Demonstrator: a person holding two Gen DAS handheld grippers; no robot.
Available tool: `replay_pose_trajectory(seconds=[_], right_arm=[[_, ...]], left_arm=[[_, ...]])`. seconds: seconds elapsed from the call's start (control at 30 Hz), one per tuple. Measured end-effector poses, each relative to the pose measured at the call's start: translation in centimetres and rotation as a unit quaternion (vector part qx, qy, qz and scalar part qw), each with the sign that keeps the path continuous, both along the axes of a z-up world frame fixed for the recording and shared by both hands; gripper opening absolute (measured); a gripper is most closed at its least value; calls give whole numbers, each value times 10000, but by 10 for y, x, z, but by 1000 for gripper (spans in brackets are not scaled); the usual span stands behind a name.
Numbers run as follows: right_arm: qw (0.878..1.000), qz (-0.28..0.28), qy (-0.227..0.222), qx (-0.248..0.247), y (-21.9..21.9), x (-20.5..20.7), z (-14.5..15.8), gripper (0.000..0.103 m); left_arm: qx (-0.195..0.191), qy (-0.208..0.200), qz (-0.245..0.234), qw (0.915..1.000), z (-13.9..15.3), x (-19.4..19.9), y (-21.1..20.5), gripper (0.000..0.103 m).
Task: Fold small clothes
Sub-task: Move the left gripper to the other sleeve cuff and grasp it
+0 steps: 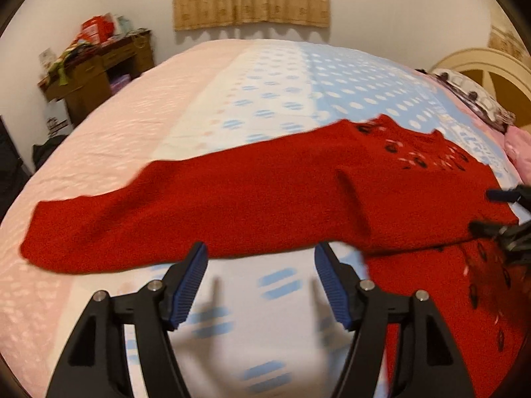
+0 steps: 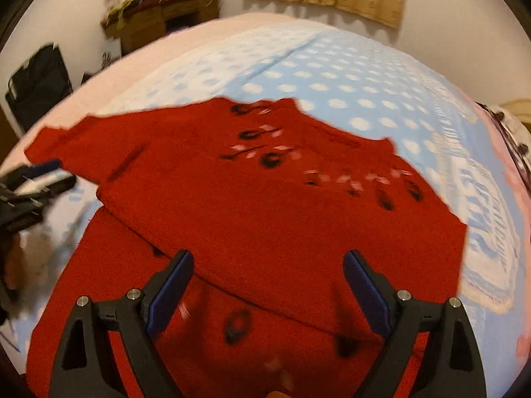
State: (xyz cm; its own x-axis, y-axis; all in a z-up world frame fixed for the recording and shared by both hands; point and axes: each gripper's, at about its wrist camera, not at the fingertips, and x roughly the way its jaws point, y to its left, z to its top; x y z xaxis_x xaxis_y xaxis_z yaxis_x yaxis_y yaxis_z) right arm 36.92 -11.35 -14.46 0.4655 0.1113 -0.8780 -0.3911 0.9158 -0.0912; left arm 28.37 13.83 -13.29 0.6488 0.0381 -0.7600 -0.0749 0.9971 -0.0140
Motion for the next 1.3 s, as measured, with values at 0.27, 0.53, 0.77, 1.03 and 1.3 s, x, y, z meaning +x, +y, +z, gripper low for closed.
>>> replay_pose_trajectory(seconds=[0.27, 0.53, 0.77, 1.03, 1.3], right_arm=[[9990, 343, -6, 276, 17, -9, -3, 92], [9996, 40, -46, 272, 10, -3, -23, 95], [9995, -55, -255, 154, 7, -15, -25, 95], [9993, -88, -329, 153, 10, -12, -31, 97], [9992, -99, -358, 147, 9, -13, -32, 99]], left_arm=[[377, 96, 825, 9958, 2, -26, 88, 75], [587, 206, 2379, 9693, 5, -29, 198, 75], [248, 210, 2898, 9565, 1, -11, 243, 75], [360, 488, 2699, 9610, -18, 28, 251, 67], [86, 537, 2766, 9594, -30, 31, 258, 50]])
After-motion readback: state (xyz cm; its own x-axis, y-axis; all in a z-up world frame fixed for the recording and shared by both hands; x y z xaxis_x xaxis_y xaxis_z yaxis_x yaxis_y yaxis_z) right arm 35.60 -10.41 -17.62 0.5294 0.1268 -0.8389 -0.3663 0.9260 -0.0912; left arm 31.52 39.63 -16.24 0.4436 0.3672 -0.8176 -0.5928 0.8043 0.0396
